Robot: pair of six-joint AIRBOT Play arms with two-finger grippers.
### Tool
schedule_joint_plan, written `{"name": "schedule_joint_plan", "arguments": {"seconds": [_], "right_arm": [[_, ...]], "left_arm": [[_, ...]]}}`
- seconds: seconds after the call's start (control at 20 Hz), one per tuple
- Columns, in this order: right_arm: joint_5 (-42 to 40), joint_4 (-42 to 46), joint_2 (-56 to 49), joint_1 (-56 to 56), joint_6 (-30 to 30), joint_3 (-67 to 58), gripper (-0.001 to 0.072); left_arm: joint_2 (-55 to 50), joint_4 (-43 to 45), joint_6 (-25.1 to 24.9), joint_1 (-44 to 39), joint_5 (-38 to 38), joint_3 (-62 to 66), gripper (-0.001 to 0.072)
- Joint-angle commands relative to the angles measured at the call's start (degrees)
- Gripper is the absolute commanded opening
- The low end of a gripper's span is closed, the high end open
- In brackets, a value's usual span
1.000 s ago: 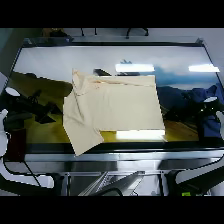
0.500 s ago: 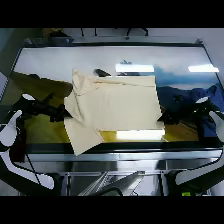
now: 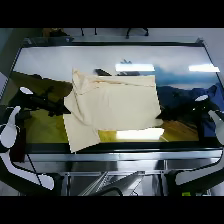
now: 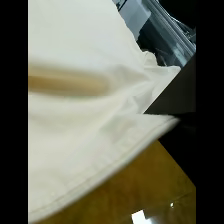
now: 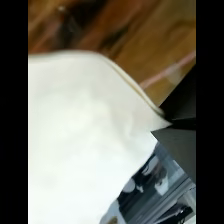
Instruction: Fold the shirts.
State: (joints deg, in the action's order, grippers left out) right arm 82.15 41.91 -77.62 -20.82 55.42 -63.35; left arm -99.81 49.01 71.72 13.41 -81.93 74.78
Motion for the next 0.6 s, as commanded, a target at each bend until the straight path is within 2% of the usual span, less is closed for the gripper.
{"name": "schedule_joint_plan", "arguments": {"seconds": [0.0, 0.15, 0.3, 0.45, 0.55], "right_arm": [[0.9, -13.4, 6.7, 0.1, -3.8, -4.4, 0.0019], [-0.3, -25.7, 16.8, 0.1, -10.1, -16.3, 0.0020], [-11.2, -28.7, 27.2, 0.1, -10.5, -29.9, 0.0020], [-20.9, -25.7, 35.9, 0.1, -10.7, -38.5, 0.0020], [-23.7, -20.5, 39.0, 0.1, -9.2, -40.5, 0.0019]], "left_arm": [[7.8, -6.4, -2.3, 0.0, -3.2, 1.5, 0.0014], [19.8, -19.4, -4.1, 0.0, -6.0, 10.1, 0.0014], [31.3, -34.4, -6.0, 2.1, -3.9, 26.8, 0.0014], [37.6, -33.7, -7.2, 5.7, -1.6, 46.5, 0.0013], [42.4, -29.5, -7.2, 8.8, 2.1, 51.8, 0.0007]]}}
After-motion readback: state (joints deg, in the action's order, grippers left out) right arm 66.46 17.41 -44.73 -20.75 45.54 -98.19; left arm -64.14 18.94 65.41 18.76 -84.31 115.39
